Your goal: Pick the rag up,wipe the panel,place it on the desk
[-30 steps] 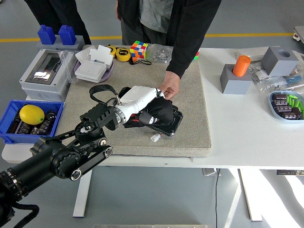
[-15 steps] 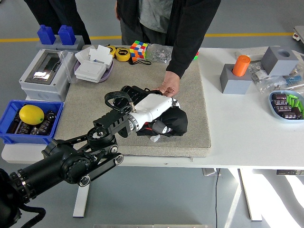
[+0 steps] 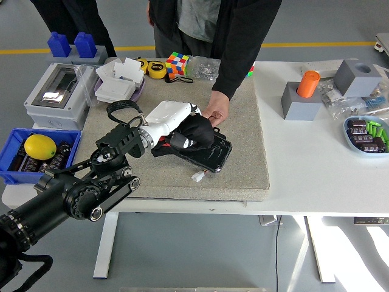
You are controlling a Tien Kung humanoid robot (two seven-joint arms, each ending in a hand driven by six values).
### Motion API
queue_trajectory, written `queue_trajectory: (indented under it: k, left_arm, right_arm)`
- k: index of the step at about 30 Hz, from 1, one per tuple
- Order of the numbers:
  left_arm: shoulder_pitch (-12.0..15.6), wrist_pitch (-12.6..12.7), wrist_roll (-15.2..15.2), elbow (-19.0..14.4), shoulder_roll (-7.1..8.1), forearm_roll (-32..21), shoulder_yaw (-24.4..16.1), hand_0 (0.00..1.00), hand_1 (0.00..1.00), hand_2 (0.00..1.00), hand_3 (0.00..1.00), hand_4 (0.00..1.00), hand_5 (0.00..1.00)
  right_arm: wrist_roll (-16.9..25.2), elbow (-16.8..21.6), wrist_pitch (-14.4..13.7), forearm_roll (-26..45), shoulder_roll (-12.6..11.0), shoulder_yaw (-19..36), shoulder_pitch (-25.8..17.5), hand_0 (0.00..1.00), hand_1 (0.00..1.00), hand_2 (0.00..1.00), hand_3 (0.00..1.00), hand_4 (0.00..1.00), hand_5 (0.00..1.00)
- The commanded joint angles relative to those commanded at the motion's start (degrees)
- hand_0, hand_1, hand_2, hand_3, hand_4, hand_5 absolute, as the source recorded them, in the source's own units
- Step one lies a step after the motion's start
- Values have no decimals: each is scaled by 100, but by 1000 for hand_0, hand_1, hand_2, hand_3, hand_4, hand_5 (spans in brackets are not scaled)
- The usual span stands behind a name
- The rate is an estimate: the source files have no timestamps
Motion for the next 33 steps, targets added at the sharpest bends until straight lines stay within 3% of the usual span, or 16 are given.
queue_trajectory:
  k: [17,20,26,33]
  left_arm:
    - [64,-3,-49,502,314,268,-1211,239,297,407,557,738,2]
    - [203,-14,-55,397,392,316,-1520,239,297,407,557,738,2]
    - [755,-129,-54,-160,674,315,-2356,251,331,414,559,732,2]
    - [1108,-28,-203,6,687,205,-2861,259,366,436,560,732,2]
  right_arm:
    - [-2,7,1,-12,20,50,3,594,609,561,546,943,378]
    - [2,13,0,-9,26,64,17,594,609,561,546,943,378]
    - [3,11,0,-29,27,96,5,594,609,562,546,943,377]
    - [1,20,5,-32,40,83,-23,594,609,561,546,943,378]
